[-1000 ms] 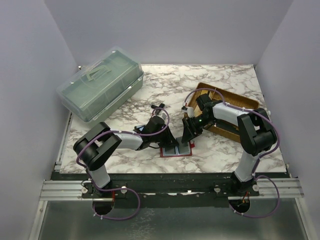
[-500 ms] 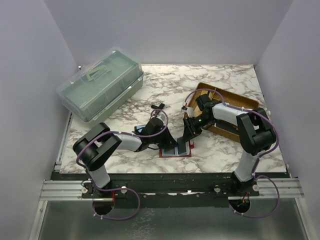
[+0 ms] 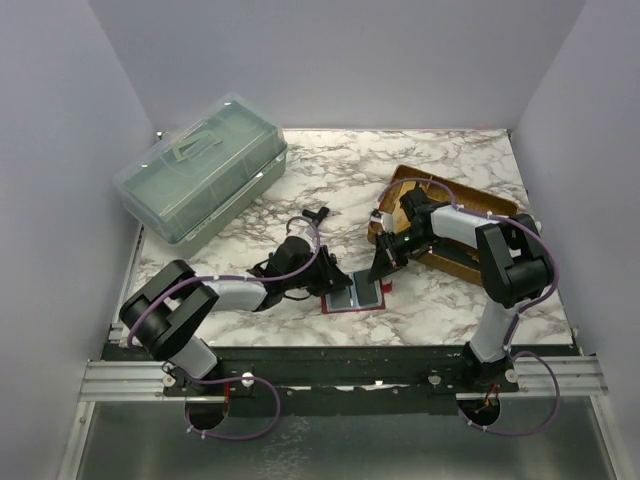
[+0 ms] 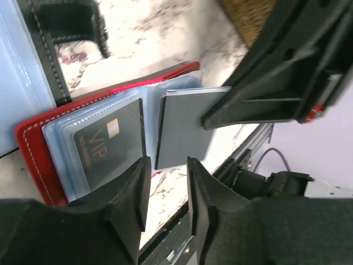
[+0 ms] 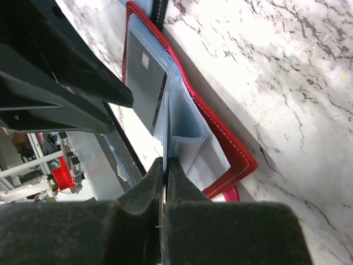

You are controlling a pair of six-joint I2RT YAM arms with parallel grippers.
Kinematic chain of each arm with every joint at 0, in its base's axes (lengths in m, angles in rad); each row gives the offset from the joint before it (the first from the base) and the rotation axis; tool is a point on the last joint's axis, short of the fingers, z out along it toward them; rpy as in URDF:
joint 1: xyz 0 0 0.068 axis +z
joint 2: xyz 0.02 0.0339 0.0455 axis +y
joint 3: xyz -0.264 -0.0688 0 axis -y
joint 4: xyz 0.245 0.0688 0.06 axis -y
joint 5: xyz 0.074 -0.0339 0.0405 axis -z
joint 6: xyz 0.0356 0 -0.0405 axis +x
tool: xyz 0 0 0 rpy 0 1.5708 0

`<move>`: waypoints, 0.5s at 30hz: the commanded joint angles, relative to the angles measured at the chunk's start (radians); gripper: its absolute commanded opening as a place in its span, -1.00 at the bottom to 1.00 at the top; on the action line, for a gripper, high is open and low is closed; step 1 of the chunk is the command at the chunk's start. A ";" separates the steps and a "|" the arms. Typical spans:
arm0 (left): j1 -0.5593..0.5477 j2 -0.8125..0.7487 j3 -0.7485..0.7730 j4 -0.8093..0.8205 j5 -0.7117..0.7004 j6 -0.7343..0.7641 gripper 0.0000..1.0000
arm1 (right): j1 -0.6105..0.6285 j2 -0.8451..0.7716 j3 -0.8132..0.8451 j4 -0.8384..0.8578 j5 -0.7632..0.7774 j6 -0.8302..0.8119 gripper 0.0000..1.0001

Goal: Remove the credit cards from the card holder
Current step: Pick up the card holder from the center of the board.

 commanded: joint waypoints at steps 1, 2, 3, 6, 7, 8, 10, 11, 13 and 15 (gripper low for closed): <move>0.014 -0.083 -0.045 0.171 0.034 -0.066 -0.17 | -0.022 -0.022 0.004 0.004 -0.170 -0.071 -1.00; 0.014 -0.084 -0.050 0.200 0.054 -0.075 -0.15 | -0.022 -0.018 0.011 -0.005 -0.199 -0.087 -1.00; 0.013 -0.082 -0.055 0.241 0.077 -0.085 -0.14 | -0.023 -0.016 0.021 -0.015 -0.228 -0.100 -1.00; 0.013 -0.066 -0.051 0.317 0.131 -0.091 -0.11 | -0.028 -0.012 0.052 -0.051 -0.296 -0.139 -1.00; 0.012 -0.056 -0.045 0.334 0.146 -0.092 -0.10 | -0.030 -0.014 0.060 -0.059 -0.315 -0.148 -1.00; 0.013 -0.045 -0.038 0.350 0.160 -0.094 -0.10 | -0.035 -0.018 0.066 -0.070 -0.334 -0.163 -1.00; 0.013 -0.028 -0.029 0.357 0.169 -0.097 -0.10 | -0.042 -0.028 0.074 -0.087 -0.368 -0.187 -1.00; 0.013 -0.023 -0.031 0.360 0.164 -0.096 -0.10 | -0.048 -0.033 0.077 -0.096 -0.382 -0.198 -1.00; 0.013 -0.030 -0.043 0.362 0.143 -0.092 -0.09 | -0.059 -0.041 0.082 -0.114 -0.405 -0.219 -1.00; 0.014 -0.051 -0.059 0.362 0.123 -0.085 -0.09 | -0.073 -0.044 0.085 -0.133 -0.419 -0.242 -1.00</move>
